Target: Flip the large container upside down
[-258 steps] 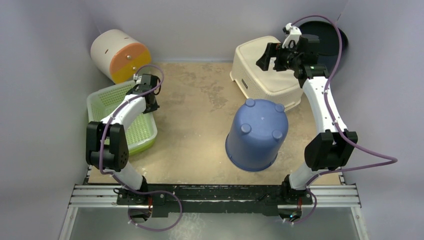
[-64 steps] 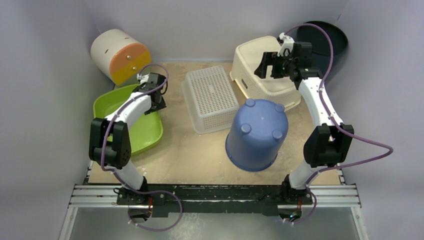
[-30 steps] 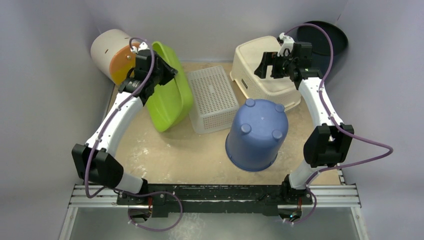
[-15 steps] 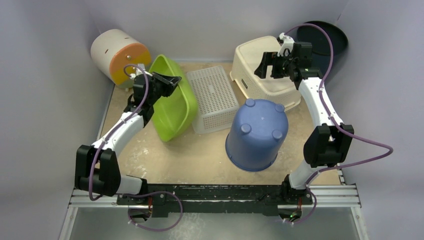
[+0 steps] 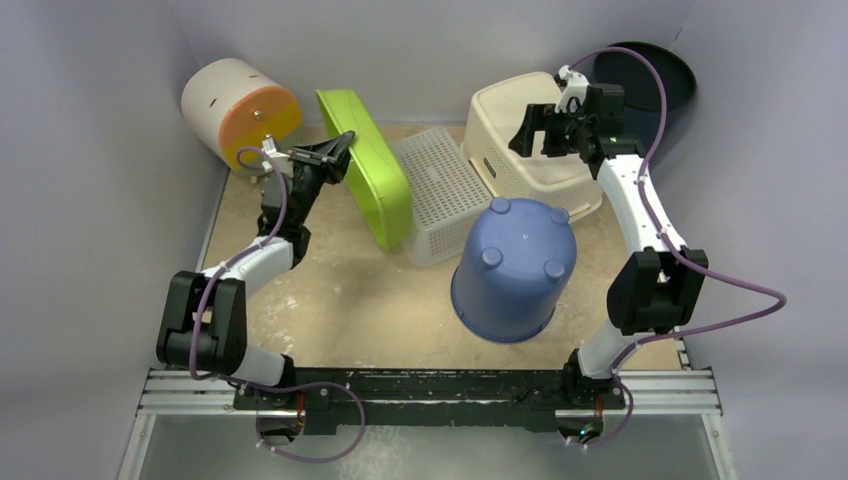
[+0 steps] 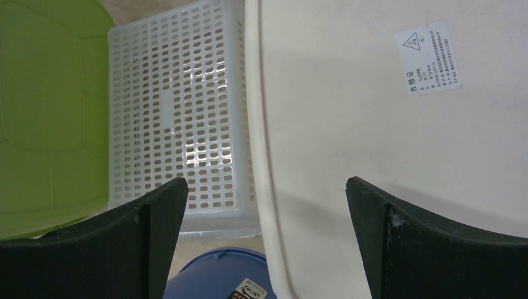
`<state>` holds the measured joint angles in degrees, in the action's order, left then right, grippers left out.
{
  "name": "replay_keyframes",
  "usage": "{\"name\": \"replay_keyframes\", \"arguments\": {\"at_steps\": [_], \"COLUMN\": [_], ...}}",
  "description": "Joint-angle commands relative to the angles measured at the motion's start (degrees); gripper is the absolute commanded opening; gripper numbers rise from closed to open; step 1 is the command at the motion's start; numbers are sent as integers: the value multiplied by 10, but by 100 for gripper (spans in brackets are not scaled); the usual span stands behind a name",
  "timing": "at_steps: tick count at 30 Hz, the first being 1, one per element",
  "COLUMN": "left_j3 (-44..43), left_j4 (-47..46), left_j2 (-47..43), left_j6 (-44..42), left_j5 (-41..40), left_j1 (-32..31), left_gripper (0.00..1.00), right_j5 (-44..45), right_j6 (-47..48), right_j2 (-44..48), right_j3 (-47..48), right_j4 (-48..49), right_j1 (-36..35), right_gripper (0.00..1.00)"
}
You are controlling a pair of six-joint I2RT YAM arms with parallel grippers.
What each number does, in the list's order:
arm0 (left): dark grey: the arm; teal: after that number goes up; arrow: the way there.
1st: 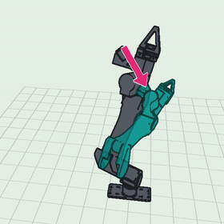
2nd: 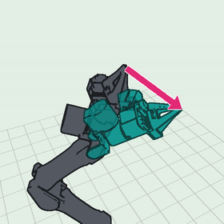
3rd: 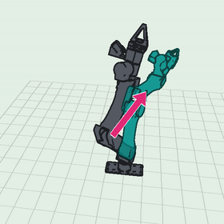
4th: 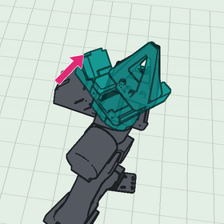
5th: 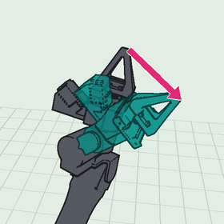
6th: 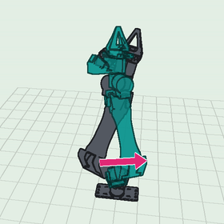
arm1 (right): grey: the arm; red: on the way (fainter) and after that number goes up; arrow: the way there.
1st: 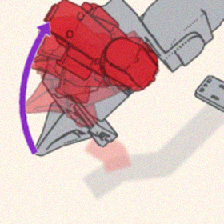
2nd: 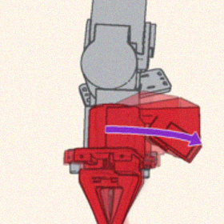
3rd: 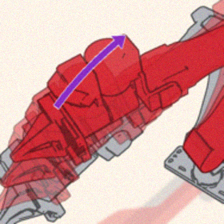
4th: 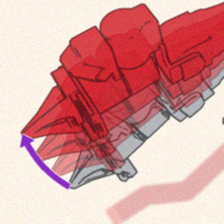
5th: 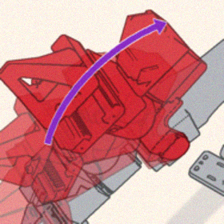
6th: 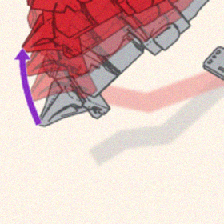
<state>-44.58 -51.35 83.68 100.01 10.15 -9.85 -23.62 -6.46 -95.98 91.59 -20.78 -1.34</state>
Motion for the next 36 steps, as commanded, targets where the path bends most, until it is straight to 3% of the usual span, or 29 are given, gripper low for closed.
{"name": "replay_keyframes", "arguments": {"at_steps": [1,4,8,18,29,36], "left_j3": [55,103,129,69,-24,-58], "left_j4": [-107,-60,69,527,804,900], "left_j2": [-37,-62,-110,-193,-160,-147], "left_j6": [63,47,0,-180,-293,-335], "left_j5": [-8,-2,10,-25,-119,-173], "left_j1": [7,21,43,98,106,112], "left_gripper": [0,0,0,0,0,0], "right_j5": [-4,-5,-5,0,-12,-26], "right_j6": [4,4,4,3,7,8], "right_j2": [26,28,26,20,15,17], "right_j3": [-1,-6,-8,-10,-12,-15], "right_j4": [11,13,16,26,21,14], "right_j1": [-1,-1,0,-1,0,0], "right_gripper": [100,100,100,100,100,100]}}
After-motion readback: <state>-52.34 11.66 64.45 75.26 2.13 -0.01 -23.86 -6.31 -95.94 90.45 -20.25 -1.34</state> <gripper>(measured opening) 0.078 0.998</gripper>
